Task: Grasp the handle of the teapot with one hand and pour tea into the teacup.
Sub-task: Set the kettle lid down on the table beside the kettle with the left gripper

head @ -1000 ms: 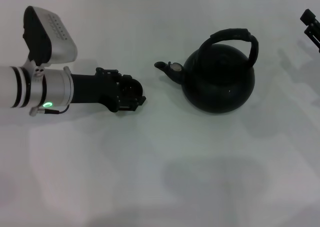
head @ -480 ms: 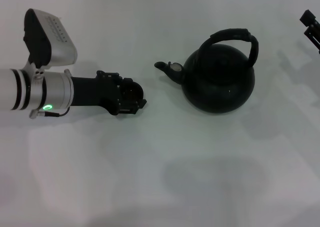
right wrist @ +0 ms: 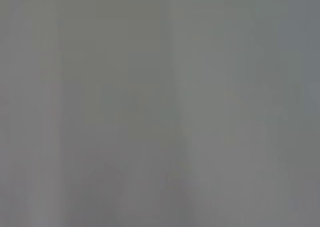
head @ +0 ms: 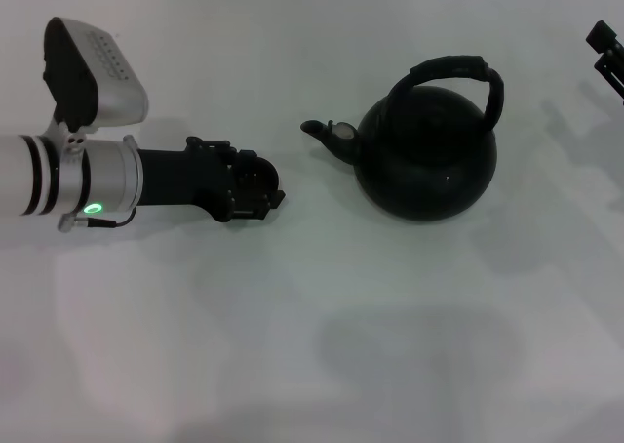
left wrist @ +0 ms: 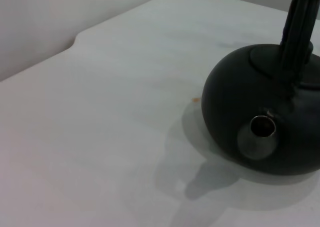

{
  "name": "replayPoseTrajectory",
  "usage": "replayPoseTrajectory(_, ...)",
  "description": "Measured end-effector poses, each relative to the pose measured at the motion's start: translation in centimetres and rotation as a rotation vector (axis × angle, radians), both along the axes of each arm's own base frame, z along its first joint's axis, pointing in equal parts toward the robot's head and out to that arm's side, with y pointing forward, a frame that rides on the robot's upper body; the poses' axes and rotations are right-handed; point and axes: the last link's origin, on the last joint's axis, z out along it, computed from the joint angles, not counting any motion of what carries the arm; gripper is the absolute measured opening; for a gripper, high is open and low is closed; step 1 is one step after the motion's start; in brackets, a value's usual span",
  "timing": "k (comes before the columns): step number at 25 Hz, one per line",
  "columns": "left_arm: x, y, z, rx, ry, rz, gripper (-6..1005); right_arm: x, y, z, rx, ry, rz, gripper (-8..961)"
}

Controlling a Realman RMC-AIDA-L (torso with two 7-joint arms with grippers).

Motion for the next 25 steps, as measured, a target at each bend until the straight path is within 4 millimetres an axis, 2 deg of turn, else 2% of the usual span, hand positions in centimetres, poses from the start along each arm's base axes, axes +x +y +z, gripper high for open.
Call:
replayPoseTrajectory(16, 0.34, -0.08, 0.08, -0.004, -0.020, -0.014, 738, 0.06, -0.06, 0.00, 0.000, 0.000, -0.002, 646)
replayPoseTrajectory(22, 0.56, -0.20, 0.09, -0.015, -0.033, -0.017, 879, 0.08, -0.04, 0.02, 0.000, -0.001, -0.003, 645)
replayPoseTrajectory(25, 0.82, -0.22, 0.20, -0.015, -0.056, -0.016, 876, 0.12, -0.05, 0.06, 0.000, -0.002, -0.004, 645)
